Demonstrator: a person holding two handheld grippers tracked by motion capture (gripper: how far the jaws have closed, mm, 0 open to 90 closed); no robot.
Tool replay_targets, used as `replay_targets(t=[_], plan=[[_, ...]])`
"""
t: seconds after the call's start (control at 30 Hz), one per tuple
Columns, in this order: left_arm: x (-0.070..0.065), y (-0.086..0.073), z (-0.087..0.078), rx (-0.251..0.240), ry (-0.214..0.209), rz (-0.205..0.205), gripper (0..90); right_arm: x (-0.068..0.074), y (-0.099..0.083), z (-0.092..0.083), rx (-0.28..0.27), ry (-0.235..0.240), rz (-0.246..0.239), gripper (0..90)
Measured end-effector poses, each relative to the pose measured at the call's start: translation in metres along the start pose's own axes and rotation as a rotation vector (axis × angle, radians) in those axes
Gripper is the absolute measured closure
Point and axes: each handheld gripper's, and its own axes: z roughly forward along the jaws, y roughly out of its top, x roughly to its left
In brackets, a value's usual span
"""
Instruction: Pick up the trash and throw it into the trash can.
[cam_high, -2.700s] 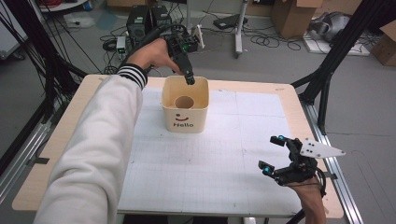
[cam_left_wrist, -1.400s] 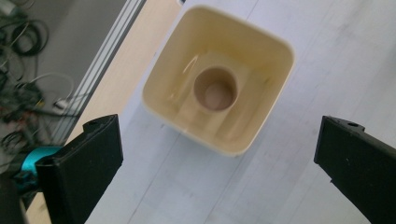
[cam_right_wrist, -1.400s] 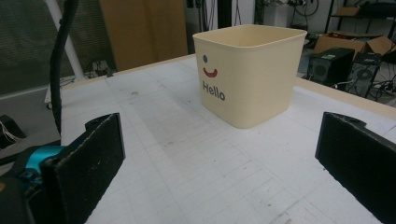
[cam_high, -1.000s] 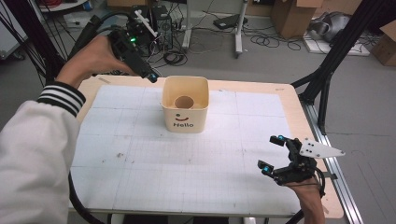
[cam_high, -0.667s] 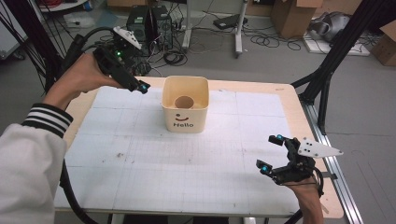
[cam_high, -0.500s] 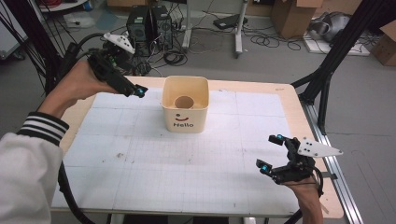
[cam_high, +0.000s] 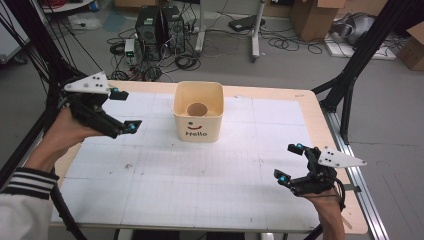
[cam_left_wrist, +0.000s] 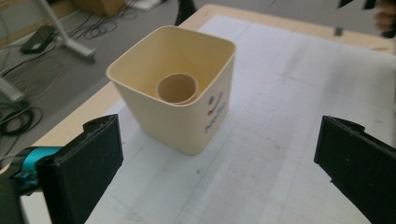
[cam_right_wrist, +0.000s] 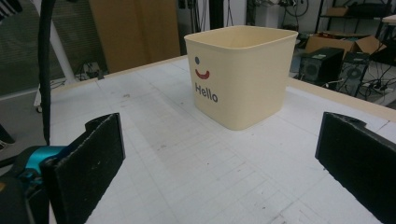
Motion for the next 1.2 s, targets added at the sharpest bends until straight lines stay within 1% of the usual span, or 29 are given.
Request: replay_targets(t=[0.03,0.07,0.1,0.2,0.23,0.27,0.33,0.37,0.4,0.43,0.47,0.5,0.53,0.6,0.63,0.67,0.77,0.8,0.83,0.87,0.93,1.0,1.03,1.07,1.13,1.17,1.2], plan=[[-0.002,-0.006,-0.002,-0.009,0.011,-0.007,1.8,0.000,0.000,0.000,0.001,0.000,-0.001,0.2],[-0.002,-0.006,-0.002,-0.009,0.011,-0.007,1.7,0.000,0.000,0.000,0.001,0.000,-0.001,0.2],[-0.005,-0.019,-0.006,-0.039,0.004,-0.017,1.7,0.000,0.000,0.000,0.005,0.001,0.001,0.2],[-0.011,-0.038,-0.010,-0.077,0.006,-0.031,1.7,0.000,0.000,0.001,0.006,-0.006,0.007,0.3],[-0.011,-0.038,-0.010,-0.077,0.006,-0.031,1.8,0.000,0.000,0.001,0.006,-0.006,0.007,0.3],[-0.012,-0.046,-0.012,-0.091,0.005,-0.033,1.8,0.000,0.000,0.001,0.006,-0.007,0.005,0.2],[-0.014,-0.056,-0.013,-0.114,0.004,-0.046,1.7,-0.001,-0.001,0.002,0.004,-0.014,0.001,0.2],[-0.017,-0.067,-0.014,-0.143,0.001,-0.067,1.7,-0.001,-0.001,0.002,0.004,-0.018,-0.003,0.2],[-0.019,-0.072,-0.014,-0.155,0.004,-0.071,1.7,-0.001,-0.001,0.002,0.007,-0.018,0.001,0.3],[-0.019,-0.072,-0.014,-0.155,0.004,-0.071,1.7,-0.001,-0.001,0.002,0.006,-0.020,-0.001,0.2],[-0.020,-0.076,-0.014,-0.161,0.006,-0.071,1.7,-0.001,-0.001,0.002,0.004,-0.021,0.003,0.2],[-0.022,-0.085,-0.014,-0.181,0.009,-0.074,1.8,0.000,-0.001,0.002,0.006,-0.024,0.006,0.2],[-0.022,-0.085,-0.014,-0.181,0.009,-0.074,1.7,0.000,-0.001,0.002,0.006,-0.024,0.006,0.2],[-0.025,-0.093,-0.013,-0.201,0.006,-0.080,1.7,-0.001,-0.001,0.002,0.006,-0.030,0.005,0.2],[-0.029,-0.101,-0.013,-0.215,0.015,-0.075,1.7,-0.001,-0.001,0.002,0.004,-0.030,0.003,0.2],[-0.030,-0.104,-0.013,-0.228,0.011,-0.077,1.7,-0.001,-0.002,0.002,0.004,-0.033,0.005,0.2],[-0.034,-0.115,-0.015,-0.258,0.027,-0.079,1.7,-0.002,-0.002,0.003,0.005,-0.036,0.001,0.2],[-0.035,-0.119,-0.017,-0.269,0.023,-0.083,1.7,-0.001,-0.002,0.002,0.009,-0.035,0.007,0.2],[-0.037,-0.122,-0.018,-0.278,0.022,-0.085,1.7,-0.002,-0.002,0.003,0.005,-0.037,0.001,0.3],[-0.037,-0.122,-0.018,-0.278,0.022,-0.085,1.7,-0.002,-0.002,0.003,0.005,-0.037,0.001,0.3],[-0.042,-0.131,-0.021,-0.313,0.022,-0.083,1.8,-0.002,-0.003,0.003,0.008,-0.040,0.003,0.2],[-0.044,-0.136,-0.022,-0.331,0.028,-0.085,1.7,-0.002,-0.003,0.003,0.009,-0.041,0.007,0.2],[-0.044,-0.136,-0.022,-0.331,0.028,-0.085,1.7,-0.002,-0.003,0.003,0.009,-0.041,0.007,0.2],[-0.044,-0.141,-0.023,-0.351,0.032,-0.091,1.7,-0.002,-0.003,0.004,0.008,-0.044,-0.004,0.2],[-0.043,-0.148,-0.025,-0.370,0.041,-0.108,1.8,-0.001,-0.003,0.004,0.013,-0.040,0.006,0.2],[-0.042,-0.157,-0.025,-0.397,0.045,-0.119,1.7,-0.001,-0.003,0.004,0.014,-0.041,0.006,0.3],[-0.042,-0.157,-0.025,-0.397,0.045,-0.119,1.7,-0.001,-0.003,0.004,0.014,-0.041,0.006,0.2]])
